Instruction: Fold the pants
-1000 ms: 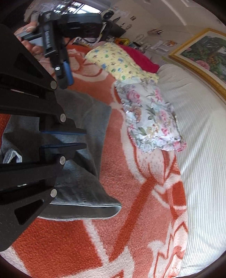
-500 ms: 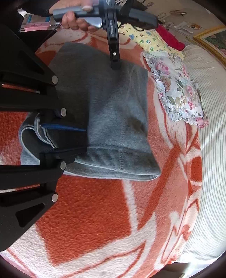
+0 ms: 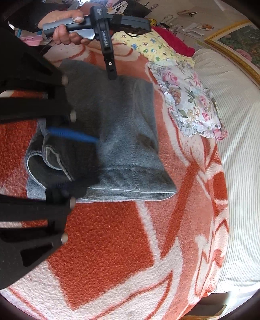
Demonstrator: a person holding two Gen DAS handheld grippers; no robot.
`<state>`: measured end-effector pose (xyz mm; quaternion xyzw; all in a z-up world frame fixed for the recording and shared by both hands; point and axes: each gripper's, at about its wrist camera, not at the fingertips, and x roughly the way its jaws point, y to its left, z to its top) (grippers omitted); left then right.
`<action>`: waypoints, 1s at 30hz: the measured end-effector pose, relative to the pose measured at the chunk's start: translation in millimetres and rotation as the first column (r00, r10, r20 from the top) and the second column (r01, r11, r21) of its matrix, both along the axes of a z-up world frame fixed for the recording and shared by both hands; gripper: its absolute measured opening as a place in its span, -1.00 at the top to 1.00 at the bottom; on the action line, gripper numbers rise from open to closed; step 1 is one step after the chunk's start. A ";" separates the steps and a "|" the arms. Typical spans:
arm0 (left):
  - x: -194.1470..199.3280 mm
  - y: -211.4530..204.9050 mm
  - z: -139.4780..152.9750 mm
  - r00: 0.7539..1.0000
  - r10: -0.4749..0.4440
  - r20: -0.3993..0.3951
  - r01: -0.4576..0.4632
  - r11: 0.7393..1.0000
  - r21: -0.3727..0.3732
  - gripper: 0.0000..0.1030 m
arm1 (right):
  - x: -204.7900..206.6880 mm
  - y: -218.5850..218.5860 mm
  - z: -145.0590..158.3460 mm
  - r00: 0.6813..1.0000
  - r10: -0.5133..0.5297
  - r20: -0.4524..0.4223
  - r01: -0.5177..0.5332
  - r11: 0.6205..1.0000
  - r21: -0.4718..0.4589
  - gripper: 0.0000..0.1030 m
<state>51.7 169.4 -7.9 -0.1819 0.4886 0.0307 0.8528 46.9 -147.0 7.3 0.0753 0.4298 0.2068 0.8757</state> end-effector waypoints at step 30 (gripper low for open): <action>2.1 29.6 -41.9 0.991 0.077 -0.109 -0.098 0.975 -0.201 -0.59 | 23.3 -18.8 -38.6 0.989 -0.076 -0.127 0.093 0.987 0.134 -0.53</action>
